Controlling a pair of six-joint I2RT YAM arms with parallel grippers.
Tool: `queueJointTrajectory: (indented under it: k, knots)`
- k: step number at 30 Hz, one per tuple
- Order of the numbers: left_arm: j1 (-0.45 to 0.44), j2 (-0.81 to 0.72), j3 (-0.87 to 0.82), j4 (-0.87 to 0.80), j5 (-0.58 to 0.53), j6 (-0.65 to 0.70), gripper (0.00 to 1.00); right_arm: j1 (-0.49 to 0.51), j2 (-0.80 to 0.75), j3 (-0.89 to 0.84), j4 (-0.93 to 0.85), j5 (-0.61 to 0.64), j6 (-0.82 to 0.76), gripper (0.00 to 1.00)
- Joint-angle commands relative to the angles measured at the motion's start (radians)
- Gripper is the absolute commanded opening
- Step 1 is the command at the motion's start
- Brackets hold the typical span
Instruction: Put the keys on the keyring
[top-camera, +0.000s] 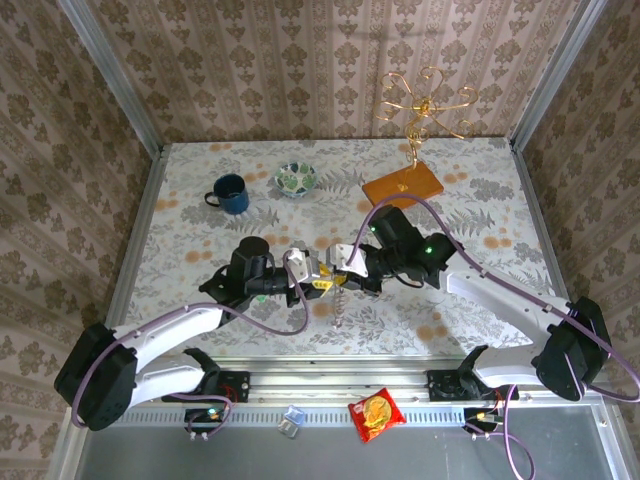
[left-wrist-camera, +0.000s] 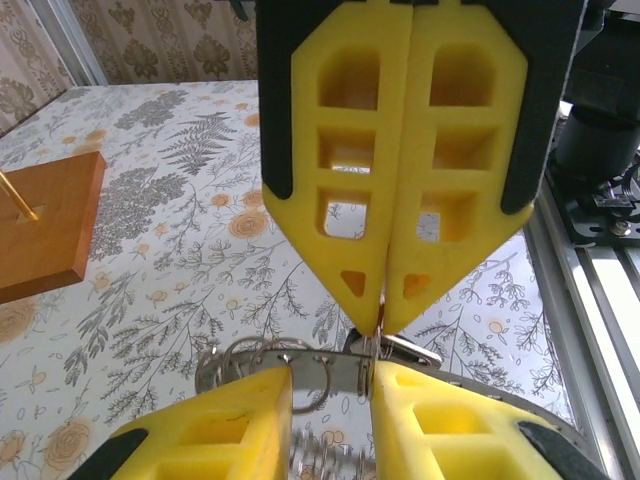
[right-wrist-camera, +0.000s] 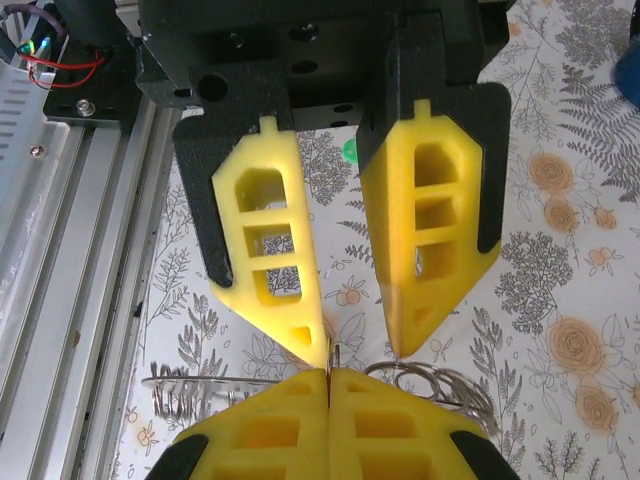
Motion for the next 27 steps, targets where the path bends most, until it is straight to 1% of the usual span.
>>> queueJointTrajectory:
  k: [1, 4, 8, 9, 11, 12, 15, 19, 21, 24, 27]
  knots:
    - [-0.002, 0.012, 0.040, -0.014, 0.033, 0.024, 0.24, 0.023, 0.020, 0.040, -0.004, 0.015, -0.020, 0.00]
    - [-0.001, 0.018, 0.044, -0.016, 0.044, 0.023, 0.17, 0.032, 0.023, 0.037, 0.022, 0.002, 0.000, 0.00]
    - [-0.001, 0.020, 0.040, -0.008, 0.056, 0.017, 0.02, 0.026, -0.002, 0.003, 0.088, -0.022, 0.057, 0.00]
    - [-0.001, 0.018, 0.036, 0.000, 0.058, 0.013, 0.00, 0.017, -0.017, -0.017, 0.116, -0.027, 0.083, 0.07]
    - [-0.001, 0.015, 0.021, 0.033, 0.059, -0.002, 0.00, -0.013, -0.053, -0.068, 0.176, -0.055, 0.135, 0.22]
    - [0.000, 0.014, 0.007, 0.062, 0.058, -0.016, 0.00, -0.031, -0.072, -0.101, 0.207, -0.072, 0.164, 0.26]
    - [0.002, 0.016, -0.027, 0.154, 0.057, -0.061, 0.00, -0.068, -0.113, -0.178, 0.267, -0.091, 0.218, 0.30]
    - [0.001, 0.028, -0.049, 0.227, 0.058, -0.098, 0.00, -0.069, -0.131, -0.222, 0.283, -0.076, 0.248, 0.31]
    - [0.001, 0.033, -0.054, 0.243, 0.061, -0.104, 0.00, -0.069, -0.131, -0.233, 0.289, -0.068, 0.257, 0.30]
    - [0.001, 0.035, -0.054, 0.244, 0.060, -0.104, 0.00, -0.069, -0.131, -0.237, 0.292, -0.066, 0.260, 0.25]
    - [0.000, 0.034, -0.054, 0.247, 0.059, -0.105, 0.00, -0.069, -0.132, -0.238, 0.293, -0.066, 0.260, 0.17]
